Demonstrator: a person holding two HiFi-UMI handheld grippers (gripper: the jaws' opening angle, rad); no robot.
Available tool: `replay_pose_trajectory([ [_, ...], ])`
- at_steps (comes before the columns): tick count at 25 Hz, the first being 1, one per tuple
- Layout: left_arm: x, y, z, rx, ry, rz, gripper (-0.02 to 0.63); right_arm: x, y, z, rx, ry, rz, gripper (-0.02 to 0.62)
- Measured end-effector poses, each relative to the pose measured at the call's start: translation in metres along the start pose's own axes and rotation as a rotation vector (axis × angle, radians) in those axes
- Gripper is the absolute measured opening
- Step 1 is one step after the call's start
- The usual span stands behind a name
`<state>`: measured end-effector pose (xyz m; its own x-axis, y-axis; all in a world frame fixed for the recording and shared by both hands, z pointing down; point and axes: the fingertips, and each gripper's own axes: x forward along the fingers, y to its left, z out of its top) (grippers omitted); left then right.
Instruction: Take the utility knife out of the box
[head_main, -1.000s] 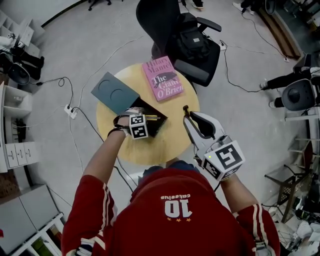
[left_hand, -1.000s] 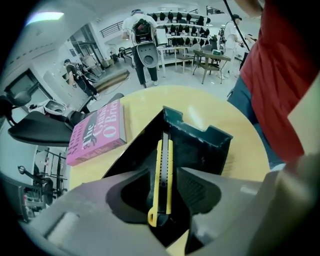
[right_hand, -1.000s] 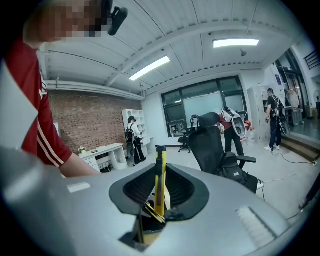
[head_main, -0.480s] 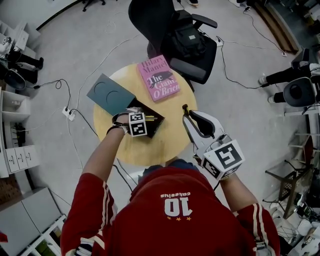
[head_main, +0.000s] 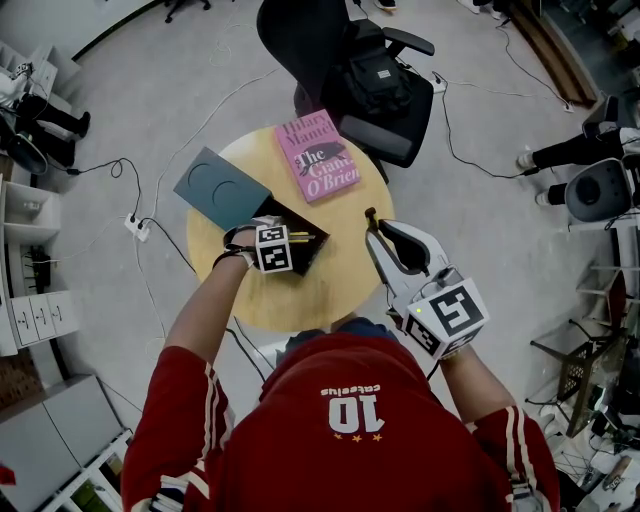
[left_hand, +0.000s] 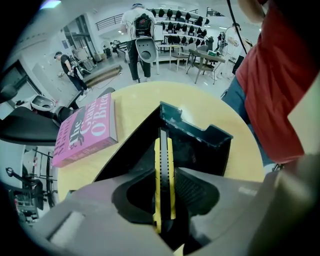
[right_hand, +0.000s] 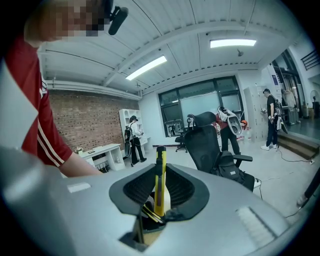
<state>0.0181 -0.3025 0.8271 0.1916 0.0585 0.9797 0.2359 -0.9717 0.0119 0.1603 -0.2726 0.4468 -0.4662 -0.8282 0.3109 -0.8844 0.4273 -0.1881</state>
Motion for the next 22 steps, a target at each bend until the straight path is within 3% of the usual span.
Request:
replay_pose_trajectory([
  [9, -0.019, 0.002, 0.005, 0.001, -0.052, 0.051, 0.127, -0.004, 0.011, 0.005, -0.021, -0.008, 0.003, 0.061],
  [18, -0.066, 0.003, 0.02, -0.031, -0.163, 0.175, 0.127, -0.021, 0.033, 0.01, -0.052, -0.027, 0.007, 0.061],
  [22, -0.104, 0.001, 0.04, -0.098, -0.31, 0.218, 0.127, -0.031, 0.04, 0.014, -0.075, -0.045, 0.002, 0.061],
])
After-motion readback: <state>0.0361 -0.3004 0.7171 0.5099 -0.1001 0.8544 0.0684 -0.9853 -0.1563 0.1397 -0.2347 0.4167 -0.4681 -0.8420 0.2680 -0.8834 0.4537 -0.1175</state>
